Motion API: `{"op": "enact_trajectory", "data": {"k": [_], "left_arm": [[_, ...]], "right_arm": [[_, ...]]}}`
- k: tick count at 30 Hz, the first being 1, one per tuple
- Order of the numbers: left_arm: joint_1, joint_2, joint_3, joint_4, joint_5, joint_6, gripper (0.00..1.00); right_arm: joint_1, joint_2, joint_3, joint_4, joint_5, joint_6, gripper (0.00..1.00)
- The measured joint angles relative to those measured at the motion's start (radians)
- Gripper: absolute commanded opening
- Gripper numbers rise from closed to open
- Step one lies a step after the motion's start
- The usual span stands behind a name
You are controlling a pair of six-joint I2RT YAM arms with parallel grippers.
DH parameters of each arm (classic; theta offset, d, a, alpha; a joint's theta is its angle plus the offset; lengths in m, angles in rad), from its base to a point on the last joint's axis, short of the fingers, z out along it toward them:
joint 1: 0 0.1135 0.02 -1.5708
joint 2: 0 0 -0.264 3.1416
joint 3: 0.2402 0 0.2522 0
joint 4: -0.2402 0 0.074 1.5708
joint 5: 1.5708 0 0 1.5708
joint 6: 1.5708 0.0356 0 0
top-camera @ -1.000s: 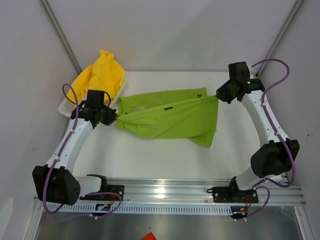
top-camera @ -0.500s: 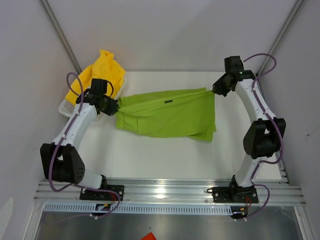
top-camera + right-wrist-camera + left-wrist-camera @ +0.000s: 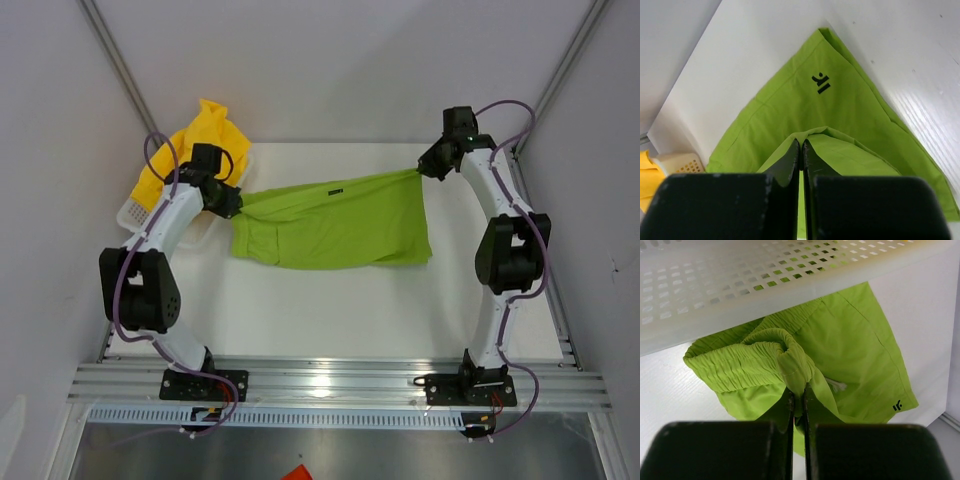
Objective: Fold and stack the shorts
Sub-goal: Fold the shorts
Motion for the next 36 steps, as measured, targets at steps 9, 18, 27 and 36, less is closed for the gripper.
{"op": "enact_trajectory", "data": {"k": [9,18,27,36], "left_arm": [[0.005,0.033,0.000,0.025,-0.002,-0.028,0.00],[0.008,0.064,0.001,0.052,-0.001,-0.030,0.00],[0.008,0.091,0.043,0.062,0.009,-0.028,0.00],[0.008,0.121,0.056,0.082,0.018,-0.027,0.00]], "right_arm": [[-0.005,0.126,0.026,0.085,-0.064,-0.022,0.00],[-0.006,0.196,0.026,0.137,-0.098,-0.054,0.00],[-0.012,0.196,0.026,0.150,-0.081,-0.059,0.00],[-0.020,0.196,0.024,0.182,-0.081,-0.058,0.00]]}}
